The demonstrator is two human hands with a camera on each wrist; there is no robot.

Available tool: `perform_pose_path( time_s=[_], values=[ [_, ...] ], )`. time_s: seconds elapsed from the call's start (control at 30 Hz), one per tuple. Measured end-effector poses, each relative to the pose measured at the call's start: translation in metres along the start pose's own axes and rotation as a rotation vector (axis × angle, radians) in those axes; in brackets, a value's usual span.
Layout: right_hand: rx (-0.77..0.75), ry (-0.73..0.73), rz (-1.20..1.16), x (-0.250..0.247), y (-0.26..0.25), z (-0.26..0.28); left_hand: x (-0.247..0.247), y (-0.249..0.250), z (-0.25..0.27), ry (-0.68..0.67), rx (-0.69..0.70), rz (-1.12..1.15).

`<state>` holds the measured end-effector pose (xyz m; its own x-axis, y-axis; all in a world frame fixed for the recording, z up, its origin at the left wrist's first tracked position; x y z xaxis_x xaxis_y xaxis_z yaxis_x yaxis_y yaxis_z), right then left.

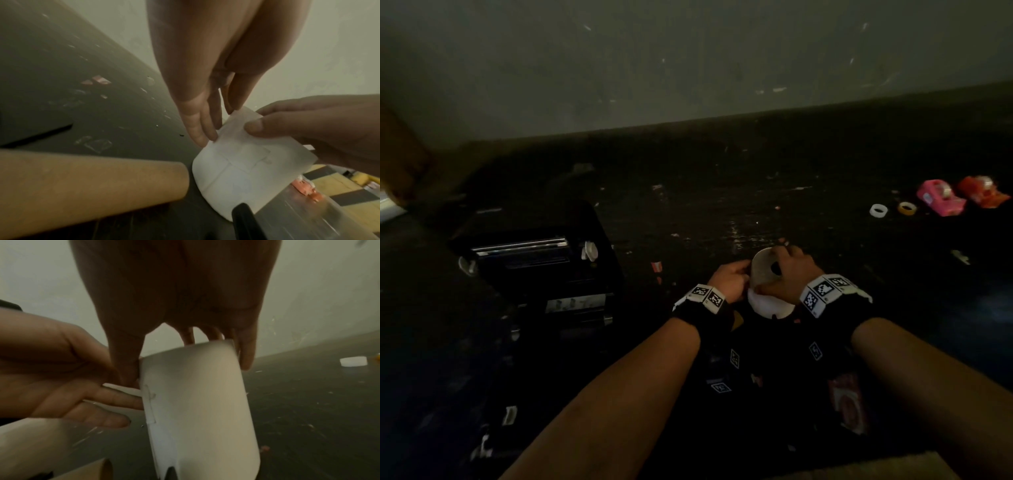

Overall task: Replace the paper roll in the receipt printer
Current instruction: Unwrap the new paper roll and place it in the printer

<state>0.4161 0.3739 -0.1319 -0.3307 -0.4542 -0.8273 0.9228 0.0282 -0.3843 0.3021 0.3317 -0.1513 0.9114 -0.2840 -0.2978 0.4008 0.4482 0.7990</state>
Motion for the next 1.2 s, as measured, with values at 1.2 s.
perform_pose_path(
  time_s=[1.2],
  values=[
    [-0.364, 0.275, -0.678, -0.086, -0.110, 0.100, -0.119, 0.022, 0.117, 0.251, 0.100, 0.447]
  ],
)
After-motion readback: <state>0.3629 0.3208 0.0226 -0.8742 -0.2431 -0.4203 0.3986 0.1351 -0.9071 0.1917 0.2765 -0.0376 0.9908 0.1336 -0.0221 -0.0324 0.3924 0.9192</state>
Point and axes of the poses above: each hand's wrist, its own z-axis away from the middle knuckle, its own x-axis out of the palm, y = z × x, the point moved 9 cm from there along -z, towards the middle knuckle, and after that the axes turned 7 degrees about -z, right-handed, at the moved point
